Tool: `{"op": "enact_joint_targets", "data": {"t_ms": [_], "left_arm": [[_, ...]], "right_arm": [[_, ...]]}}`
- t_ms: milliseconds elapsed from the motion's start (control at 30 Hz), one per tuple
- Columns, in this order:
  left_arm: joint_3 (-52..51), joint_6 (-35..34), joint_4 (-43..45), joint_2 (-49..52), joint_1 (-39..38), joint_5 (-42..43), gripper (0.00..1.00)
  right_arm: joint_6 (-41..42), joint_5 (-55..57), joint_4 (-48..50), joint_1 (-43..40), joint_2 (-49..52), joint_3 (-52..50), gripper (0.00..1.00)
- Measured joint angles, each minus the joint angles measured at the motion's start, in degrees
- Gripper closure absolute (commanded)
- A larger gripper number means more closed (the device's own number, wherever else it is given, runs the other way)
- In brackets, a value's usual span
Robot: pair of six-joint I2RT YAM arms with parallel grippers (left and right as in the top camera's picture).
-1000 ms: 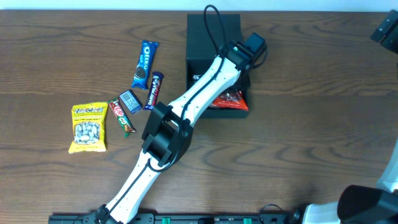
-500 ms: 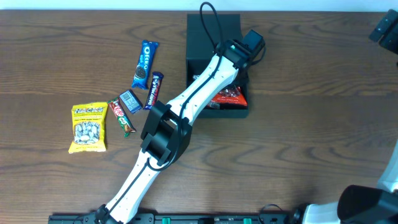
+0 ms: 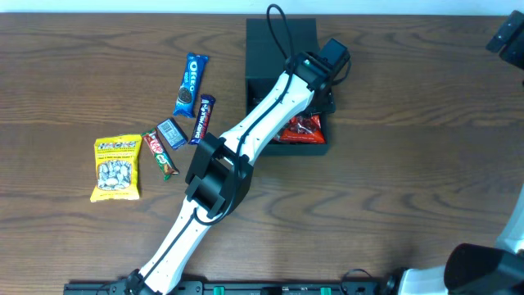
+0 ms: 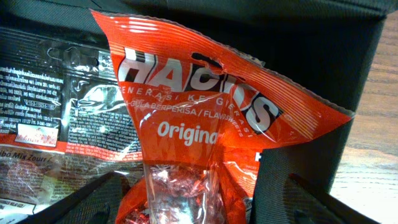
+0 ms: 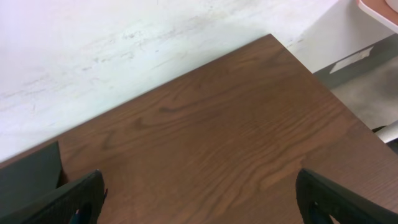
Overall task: Pack container
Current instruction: 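Lower the red Hacks bag into the box with the left gripper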
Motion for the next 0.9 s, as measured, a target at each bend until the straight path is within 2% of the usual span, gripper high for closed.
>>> {"op": "enact_joint_targets", "data": {"t_ms": [100,133,167,200,267,567,633,667,700,733,867,900], "left_arm": [[0.00,0.33,-0.35,0.00,0.00,0.09,0.16],[0.00,0.33,-0.55,0.00,0.00,0.11,0.18],[0.00,0.42,-0.72,0.00,0.00,0.11,0.32],[0.00,0.28,-0.76,0.00,0.00,0.13,0.58],[0.00,0.76,-0.85,0.00,0.00,0.09,0.94],[2.45,3.08,-1.75,0.00,0.00,-0.94,0.94],[2.49,3.69,-2.10,0.00,0.00,-1.27,0.71],[2.49,3.82,-2.21,0.00,0.00,-1.27,0.70],[2.49,4.00,-2.21,0.00,0.00,-1.27,0.85],[2.51,3.69,-2.21,0.00,0.00,-1.22,0.94],[2.54,4.59,-2.34,0.00,0.00,-0.87,0.94],[2.54,4.59,-2.36,0.00,0.00,-0.61,0.90]], "right_arm": [[0.00,-0.02,0.02,0.00,0.00,0.00,0.02],[0.00,-0.02,0.04,0.00,0.00,0.00,0.02],[0.00,-0.02,0.04,0.00,0.00,0.00,0.02],[0.00,-0.02,0.04,0.00,0.00,0.00,0.02],[0.00,-0.02,0.04,0.00,0.00,0.00,0.02],[0.00,-0.02,0.48,0.00,0.00,0.00,0.01],[0.00,-0.04,0.85,0.00,0.00,0.00,0.01],[0.00,-0.11,1.03,0.00,0.00,0.00,0.01],[0.00,-0.13,1.14,0.00,0.00,0.00,0.01],[0.00,-0.15,1.18,0.00,0.00,0.00,0.01],[0.00,-0.17,1.29,0.00,0.00,0.00,0.01],[0.00,-0.17,1.29,0.00,0.00,0.00,0.01]]}}
